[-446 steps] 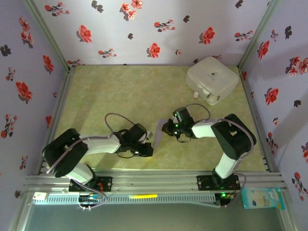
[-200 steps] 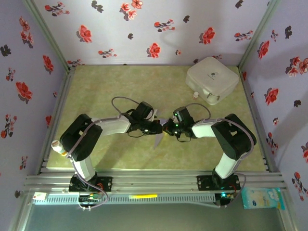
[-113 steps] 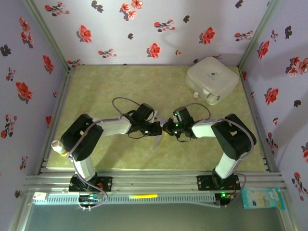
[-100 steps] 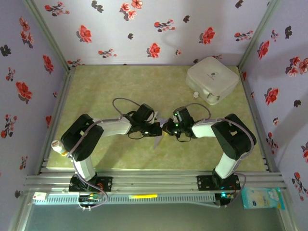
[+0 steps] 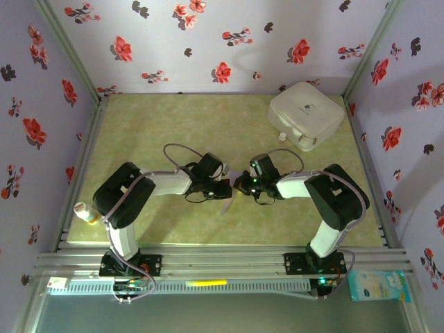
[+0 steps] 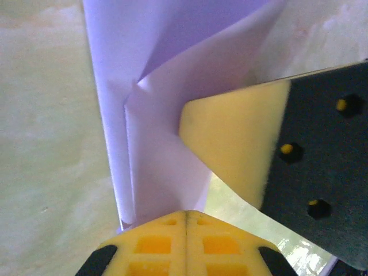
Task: Fold a paper plane with a square sheet of paper (pick it up from the middle)
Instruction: Fold the wing for the fifth time at the center of the table.
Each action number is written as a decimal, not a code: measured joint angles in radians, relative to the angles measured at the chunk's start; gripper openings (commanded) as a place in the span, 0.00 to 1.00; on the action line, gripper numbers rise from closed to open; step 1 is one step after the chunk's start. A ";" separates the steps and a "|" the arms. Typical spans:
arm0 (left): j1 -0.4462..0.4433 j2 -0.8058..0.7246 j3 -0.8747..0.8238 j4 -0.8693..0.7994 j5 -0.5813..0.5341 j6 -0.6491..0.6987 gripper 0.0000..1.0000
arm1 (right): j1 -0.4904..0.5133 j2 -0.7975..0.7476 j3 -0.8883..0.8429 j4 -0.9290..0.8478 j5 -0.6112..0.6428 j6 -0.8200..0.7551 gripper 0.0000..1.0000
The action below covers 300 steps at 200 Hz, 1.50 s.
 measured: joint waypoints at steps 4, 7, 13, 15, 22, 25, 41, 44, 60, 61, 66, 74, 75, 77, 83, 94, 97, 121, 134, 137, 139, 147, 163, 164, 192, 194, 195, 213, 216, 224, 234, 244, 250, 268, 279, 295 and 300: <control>0.000 0.000 -0.001 0.002 -0.003 0.000 0.00 | 0.000 0.000 0.000 0.000 0.000 0.000 0.04; 0.000 0.000 -0.002 0.004 -0.006 -0.002 0.00 | 0.000 0.000 0.000 0.000 0.000 0.000 0.04; 0.000 0.000 -0.005 0.009 -0.011 -0.003 0.00 | 0.001 -0.001 0.000 0.000 0.000 0.000 0.05; 0.000 0.000 -0.007 0.011 -0.013 -0.003 0.00 | 0.001 -0.001 0.000 0.000 0.000 0.000 0.05; 0.000 0.000 -0.014 0.018 -0.018 -0.006 0.00 | 0.001 -0.002 0.000 -0.001 0.002 0.000 0.06; 0.000 0.000 -0.018 0.024 -0.018 -0.007 0.00 | 0.001 -0.003 0.000 -0.001 0.002 0.000 0.06; 0.000 0.000 -0.034 0.054 -0.017 -0.010 0.00 | 0.000 -0.012 0.000 -0.015 0.010 0.000 0.08; 0.000 0.000 -0.037 0.058 -0.017 -0.010 0.00 | 0.000 -0.015 0.000 -0.021 0.010 0.000 0.09; 0.000 -0.008 -0.063 0.099 -0.017 -0.010 0.00 | -0.005 -0.043 0.000 -0.064 0.025 -0.001 0.11; 0.000 -0.008 -0.065 0.103 -0.017 -0.010 0.00 | -0.006 -0.047 0.000 -0.068 0.026 -0.001 0.11; 0.000 -0.011 -0.075 0.117 -0.017 -0.010 0.00 | -0.009 -0.061 0.000 -0.082 0.029 -0.001 0.12; 0.000 -0.015 -0.090 0.142 -0.017 -0.010 0.00 | -0.016 -0.090 -0.002 -0.102 0.040 -0.002 0.12; 0.000 -0.015 -0.091 0.143 -0.017 -0.010 0.00 | -0.016 -0.093 -0.002 -0.104 0.040 -0.002 0.13; 0.000 -0.016 -0.095 0.149 -0.017 -0.010 0.00 | -0.018 -0.101 -0.002 -0.108 0.040 -0.002 0.13; -0.001 -0.020 -0.105 0.164 -0.017 -0.010 0.00 | -0.024 -0.126 -0.002 -0.121 0.048 -0.005 0.13; -0.002 -0.028 -0.125 0.186 -0.014 -0.006 0.00 | -0.036 -0.175 -0.002 -0.138 0.058 -0.014 0.13; -0.002 -0.031 -0.130 0.190 -0.013 -0.005 0.00 | -0.038 -0.185 -0.002 -0.142 0.059 -0.017 0.12; -0.004 -0.050 -0.167 0.218 0.002 0.007 0.00 | -0.047 -0.239 -0.002 -0.149 0.061 -0.036 0.08; -0.005 -0.061 -0.187 0.225 0.015 0.013 0.00 | -0.045 -0.235 -0.006 -0.146 0.050 -0.042 0.05; -0.005 -0.064 -0.190 0.225 0.018 0.014 0.00 | -0.044 -0.234 -0.008 -0.143 0.049 -0.042 0.05; -0.005 -0.066 -0.193 0.225 0.019 0.016 0.00 | -0.043 -0.232 -0.009 -0.142 0.047 -0.043 0.05; -0.006 -0.073 -0.202 0.225 0.027 0.021 0.00 | -0.039 -0.223 -0.012 -0.138 0.040 -0.042 0.03; -0.006 -0.084 -0.216 0.223 0.038 0.032 0.00 | -0.019 -0.193 -0.012 -0.122 0.029 -0.043 0.03; -0.006 -0.085 -0.217 0.223 0.040 0.032 0.00 | -0.017 -0.190 -0.012 -0.121 0.027 -0.043 0.03; -0.006 -0.093 -0.223 0.206 0.052 0.044 0.00 | 0.033 -0.126 -0.012 -0.114 0.016 -0.045 0.02; -0.006 -0.094 -0.223 0.205 0.053 0.044 0.00 | 0.035 -0.122 -0.012 -0.114 0.015 -0.045 0.02; -0.006 -0.094 -0.223 0.204 0.053 0.045 0.00 | 0.037 -0.120 -0.011 -0.114 0.015 -0.045 0.02; -0.007 -0.095 -0.223 0.200 0.055 0.051 0.00 | 0.052 -0.090 -0.011 -0.108 0.013 -0.045 0.02; -0.007 -0.095 -0.223 0.200 0.055 0.051 0.00 | 0.053 -0.087 -0.011 -0.108 0.013 -0.045 0.02; -0.007 -0.095 -0.223 0.199 0.055 0.052 0.00 | 0.053 -0.077 -0.011 -0.102 0.013 -0.045 0.02; -0.007 -0.095 -0.223 0.198 0.055 0.055 0.00 | 0.053 -0.066 -0.011 -0.095 0.015 -0.046 0.02; -0.007 -0.095 -0.222 0.198 0.055 0.056 0.00 | 0.053 -0.055 -0.011 -0.092 0.021 -0.048 0.02; -0.007 -0.095 -0.222 0.197 0.055 0.057 0.00 | 0.052 -0.051 -0.011 -0.085 0.020 -0.050 0.02; -0.007 -0.095 -0.223 0.198 0.056 0.058 0.00 | 0.046 -0.046 -0.016 -0.064 0.018 -0.050 0.03; -0.007 -0.095 -0.228 0.206 0.059 0.058 0.00 | 0.038 -0.045 -0.025 -0.045 0.005 -0.049 0.03; -0.007 -0.093 -0.229 0.211 0.062 0.059 0.00 | 0.023 -0.040 -0.028 -0.039 -0.012 -0.049 0.03; -0.007 -0.092 -0.229 0.214 0.063 0.059 0.00 | 0.019 -0.039 -0.028 -0.039 -0.014 -0.050 0.03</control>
